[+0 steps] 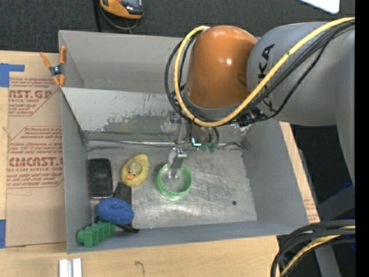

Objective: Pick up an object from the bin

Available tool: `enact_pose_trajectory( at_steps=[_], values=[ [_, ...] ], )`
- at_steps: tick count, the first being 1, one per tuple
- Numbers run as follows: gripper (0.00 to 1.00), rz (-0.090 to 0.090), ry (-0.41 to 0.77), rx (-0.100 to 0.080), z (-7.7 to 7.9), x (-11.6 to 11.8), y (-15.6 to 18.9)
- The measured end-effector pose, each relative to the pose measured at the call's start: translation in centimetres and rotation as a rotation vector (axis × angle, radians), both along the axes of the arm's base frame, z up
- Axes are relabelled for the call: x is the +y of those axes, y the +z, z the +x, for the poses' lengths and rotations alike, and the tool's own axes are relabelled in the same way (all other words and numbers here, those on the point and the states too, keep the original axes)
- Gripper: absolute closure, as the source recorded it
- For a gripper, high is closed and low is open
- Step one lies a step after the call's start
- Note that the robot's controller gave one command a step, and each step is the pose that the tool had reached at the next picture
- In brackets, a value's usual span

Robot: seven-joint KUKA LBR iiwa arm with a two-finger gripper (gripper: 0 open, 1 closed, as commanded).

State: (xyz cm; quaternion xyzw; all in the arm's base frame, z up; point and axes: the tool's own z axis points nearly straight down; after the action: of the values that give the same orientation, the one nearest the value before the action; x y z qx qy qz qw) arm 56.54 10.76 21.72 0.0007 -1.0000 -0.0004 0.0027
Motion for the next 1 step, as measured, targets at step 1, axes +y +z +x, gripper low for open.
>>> enact_pose_trajectory(
  at_steps=[1],
  values=[
    [0.0, 0.001, -0.001, -0.007, 0.17, -0.05, 0.38]
  ],
)
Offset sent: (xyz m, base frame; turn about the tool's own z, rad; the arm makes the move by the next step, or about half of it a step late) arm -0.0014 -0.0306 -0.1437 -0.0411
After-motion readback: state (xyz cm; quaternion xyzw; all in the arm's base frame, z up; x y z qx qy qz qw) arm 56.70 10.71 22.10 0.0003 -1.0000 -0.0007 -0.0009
